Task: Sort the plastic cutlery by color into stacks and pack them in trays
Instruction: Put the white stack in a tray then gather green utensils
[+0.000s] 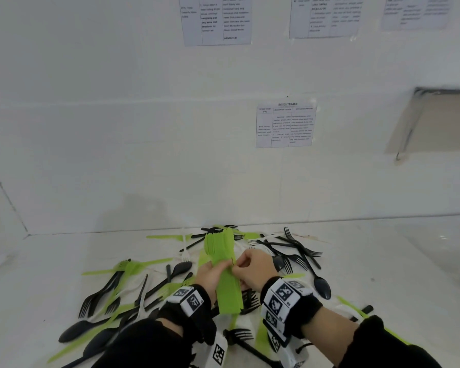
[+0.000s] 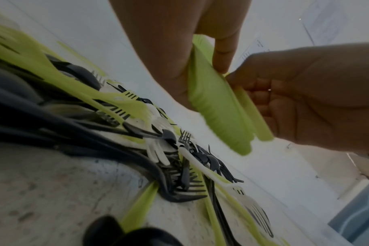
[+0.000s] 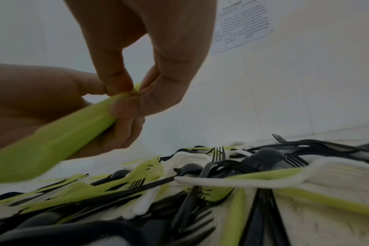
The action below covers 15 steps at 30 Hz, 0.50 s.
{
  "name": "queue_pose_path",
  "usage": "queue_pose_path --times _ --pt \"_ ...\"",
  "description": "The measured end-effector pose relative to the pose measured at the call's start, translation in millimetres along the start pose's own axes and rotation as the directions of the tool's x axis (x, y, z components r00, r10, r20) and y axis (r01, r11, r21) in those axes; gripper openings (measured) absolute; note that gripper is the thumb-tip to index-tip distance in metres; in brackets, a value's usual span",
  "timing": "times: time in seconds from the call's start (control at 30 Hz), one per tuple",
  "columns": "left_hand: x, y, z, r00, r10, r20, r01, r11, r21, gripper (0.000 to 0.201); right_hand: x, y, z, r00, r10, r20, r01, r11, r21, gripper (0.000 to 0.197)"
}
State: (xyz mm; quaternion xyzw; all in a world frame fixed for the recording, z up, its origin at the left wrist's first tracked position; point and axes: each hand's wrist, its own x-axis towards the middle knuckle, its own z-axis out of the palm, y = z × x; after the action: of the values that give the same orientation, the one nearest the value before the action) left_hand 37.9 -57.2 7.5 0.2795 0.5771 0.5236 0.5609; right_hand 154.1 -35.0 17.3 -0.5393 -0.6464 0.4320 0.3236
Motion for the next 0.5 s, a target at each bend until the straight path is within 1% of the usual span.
queue_pose_path --times 0.1,0.17,0.27,0.33,0.4,0.5 --pt "11.1 0.9 4.2 1.000 0.011 -0.016 -0.011 1.000 -0.004 0.004 8.9 -0.4 0.2 0.999 -0.046 -0.025 0.043 0.993 -0.110 0.024" --pt "19.7 2.4 6.2 1.000 0.012 -0.020 -0.012 1.000 -0.016 0.006 14.5 -0.1 0.4 0.995 -0.100 -0.015 0.096 0.981 -0.168 0.021" --pt "30.4 3.4 7.4 1.000 0.011 -0.029 -0.011 1.000 -0.014 0.007 21.8 1.9 1.3 0.992 -0.126 0.022 0.127 0.983 -0.133 0.013" --pt "33.3 3.9 8.3 1.000 0.012 -0.016 -0.012 1.000 -0.027 0.009 27.6 4.8 1.6 0.995 -0.097 0.021 0.099 0.989 -0.106 0.018" --pt "35.0 3.7 8.8 1.000 -0.001 -0.009 0.001 0.999 -0.054 0.011 33.4 7.8 1.6 0.999 -0.044 0.016 0.045 0.998 -0.040 0.022" --pt "36.6 3.7 8.5 1.000 -0.027 -0.009 0.026 0.996 -0.084 0.009 39.1 10.5 1.1 0.998 0.018 0.056 -0.019 1.000 0.016 0.023"
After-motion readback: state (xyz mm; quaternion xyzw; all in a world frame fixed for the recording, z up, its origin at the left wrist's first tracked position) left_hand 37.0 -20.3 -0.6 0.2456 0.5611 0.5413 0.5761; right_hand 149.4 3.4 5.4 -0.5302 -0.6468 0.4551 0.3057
